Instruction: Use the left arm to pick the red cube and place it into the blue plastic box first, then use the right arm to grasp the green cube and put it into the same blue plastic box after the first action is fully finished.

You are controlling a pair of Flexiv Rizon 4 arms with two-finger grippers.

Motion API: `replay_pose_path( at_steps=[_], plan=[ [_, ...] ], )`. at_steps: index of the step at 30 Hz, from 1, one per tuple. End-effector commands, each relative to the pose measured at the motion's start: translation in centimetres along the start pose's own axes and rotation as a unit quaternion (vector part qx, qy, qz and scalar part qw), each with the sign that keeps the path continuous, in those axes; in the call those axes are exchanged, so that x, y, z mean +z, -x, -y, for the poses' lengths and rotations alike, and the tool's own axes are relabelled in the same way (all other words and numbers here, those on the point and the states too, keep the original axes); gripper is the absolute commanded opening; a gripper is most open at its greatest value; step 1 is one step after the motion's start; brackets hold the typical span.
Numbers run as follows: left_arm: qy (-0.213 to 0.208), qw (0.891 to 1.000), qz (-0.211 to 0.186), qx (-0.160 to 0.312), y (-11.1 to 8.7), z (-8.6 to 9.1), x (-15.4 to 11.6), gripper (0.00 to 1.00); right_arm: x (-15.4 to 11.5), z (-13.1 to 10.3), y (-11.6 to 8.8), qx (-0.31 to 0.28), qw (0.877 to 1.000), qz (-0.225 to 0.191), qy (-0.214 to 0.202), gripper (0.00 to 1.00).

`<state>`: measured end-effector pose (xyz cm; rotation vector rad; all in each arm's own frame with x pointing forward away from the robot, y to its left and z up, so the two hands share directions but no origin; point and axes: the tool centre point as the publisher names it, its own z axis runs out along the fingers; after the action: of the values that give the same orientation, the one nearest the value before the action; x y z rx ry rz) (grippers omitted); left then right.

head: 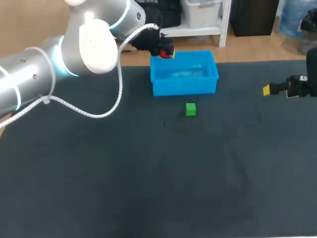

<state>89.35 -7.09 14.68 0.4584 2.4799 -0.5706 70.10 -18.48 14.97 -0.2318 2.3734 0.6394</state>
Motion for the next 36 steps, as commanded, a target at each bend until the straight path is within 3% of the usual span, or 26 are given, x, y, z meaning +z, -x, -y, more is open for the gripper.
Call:
replay_pose_path(
  at_steps=[1,35,36],
  plan=[
    [0.000,1.000,-0.001,0.002,0.6,-0.1,0.6,0.00,0.0,0.0,0.0,0.000,1.000,0.000,0.000,1.00],
    [0.028,0.999,0.015,-0.011,1.4,-1.7,3.1,0.00,0.0,0.0,0.0,0.000,1.000,0.000,0.000,1.00],
    [0.029,0.999,0.015,-0.010,1.4,-1.7,3.1,0.13,0.0,0.0,0.0,0.000,1.000,0.000,0.000,1.00]
  ],
)
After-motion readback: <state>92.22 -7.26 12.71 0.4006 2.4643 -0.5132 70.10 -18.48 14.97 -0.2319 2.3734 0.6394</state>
